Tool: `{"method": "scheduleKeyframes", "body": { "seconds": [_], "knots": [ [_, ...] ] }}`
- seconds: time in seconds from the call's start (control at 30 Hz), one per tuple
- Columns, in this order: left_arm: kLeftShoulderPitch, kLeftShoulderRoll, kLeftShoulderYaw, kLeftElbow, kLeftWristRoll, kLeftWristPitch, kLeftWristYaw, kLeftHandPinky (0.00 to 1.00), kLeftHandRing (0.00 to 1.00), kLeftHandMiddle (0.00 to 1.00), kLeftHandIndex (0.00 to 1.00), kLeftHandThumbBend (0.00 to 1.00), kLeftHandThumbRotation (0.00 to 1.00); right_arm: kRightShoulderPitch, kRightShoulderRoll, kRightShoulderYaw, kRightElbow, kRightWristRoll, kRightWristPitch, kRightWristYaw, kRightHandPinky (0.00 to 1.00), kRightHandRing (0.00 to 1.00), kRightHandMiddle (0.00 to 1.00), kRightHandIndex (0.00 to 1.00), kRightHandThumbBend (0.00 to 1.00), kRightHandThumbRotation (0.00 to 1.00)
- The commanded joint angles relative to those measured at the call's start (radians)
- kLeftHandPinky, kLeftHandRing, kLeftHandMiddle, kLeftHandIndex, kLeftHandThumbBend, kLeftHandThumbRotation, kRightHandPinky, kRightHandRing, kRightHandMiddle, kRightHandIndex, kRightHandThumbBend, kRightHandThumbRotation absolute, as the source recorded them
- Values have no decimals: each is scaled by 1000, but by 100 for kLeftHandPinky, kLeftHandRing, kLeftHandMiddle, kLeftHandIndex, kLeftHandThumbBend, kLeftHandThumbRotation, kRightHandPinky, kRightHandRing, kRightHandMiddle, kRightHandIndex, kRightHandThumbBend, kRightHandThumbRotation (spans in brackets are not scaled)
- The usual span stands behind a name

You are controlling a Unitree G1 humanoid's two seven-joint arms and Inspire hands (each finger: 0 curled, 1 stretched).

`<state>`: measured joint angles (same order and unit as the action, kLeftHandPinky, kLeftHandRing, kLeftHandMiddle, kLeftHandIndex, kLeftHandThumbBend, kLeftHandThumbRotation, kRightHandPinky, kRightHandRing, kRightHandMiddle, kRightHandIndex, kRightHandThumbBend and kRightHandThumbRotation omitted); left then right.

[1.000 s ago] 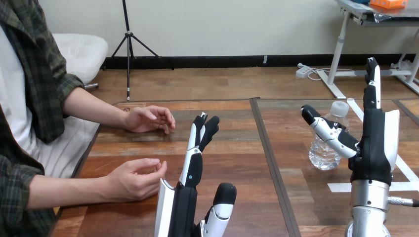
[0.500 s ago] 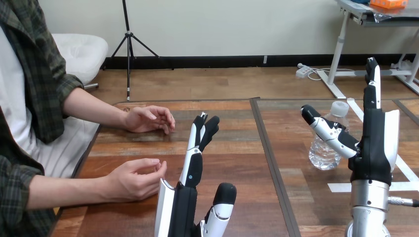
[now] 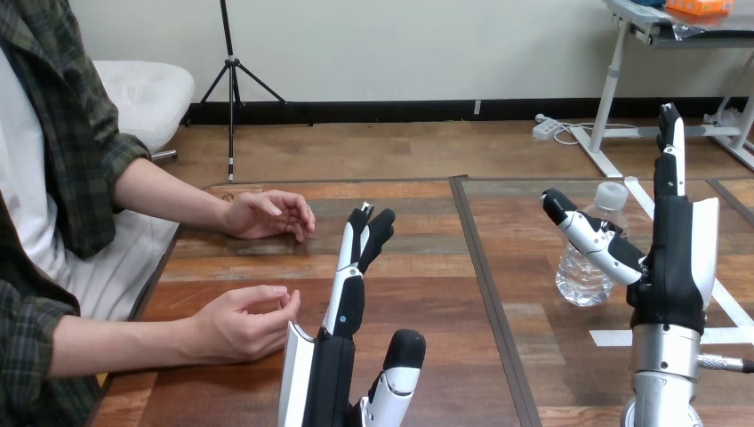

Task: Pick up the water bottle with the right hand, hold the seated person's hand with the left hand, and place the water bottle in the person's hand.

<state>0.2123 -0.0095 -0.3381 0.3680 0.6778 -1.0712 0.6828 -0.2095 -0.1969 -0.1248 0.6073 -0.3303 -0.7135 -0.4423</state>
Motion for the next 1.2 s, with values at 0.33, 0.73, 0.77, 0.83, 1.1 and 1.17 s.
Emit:
{"method": "scheduleKeyframes", "body": {
  "seconds": [0.33,0.73,0.77,0.83,1.1,1.17],
  "knots": [
    [-19,-19,3,5,-2,-5,1,90,91,93,99,42,100,-73,-15,3,-20,6,-1,-8,100,100,100,100,90,48],
    [-19,-19,3,5,-2,-5,1,90,91,93,99,42,100,-73,-15,3,-20,6,-1,-8,100,100,100,100,90,48],
    [-19,-19,3,5,-2,-5,1,90,91,93,99,42,100,-73,-15,3,-20,6,-1,-8,100,100,100,100,90,48],
    [-19,-19,3,5,-2,-5,1,90,91,93,99,42,100,-73,-15,3,-20,6,-1,-8,100,100,100,100,90,48],
    [-19,-19,3,5,-2,-5,1,90,91,93,99,42,100,-73,-15,3,-20,6,-1,-8,100,100,100,100,90,48],
    [-19,-19,3,5,-2,-5,1,90,91,93,99,42,100,-73,-15,3,-20,6,-1,-8,100,100,100,100,90,48]
  ]
}}
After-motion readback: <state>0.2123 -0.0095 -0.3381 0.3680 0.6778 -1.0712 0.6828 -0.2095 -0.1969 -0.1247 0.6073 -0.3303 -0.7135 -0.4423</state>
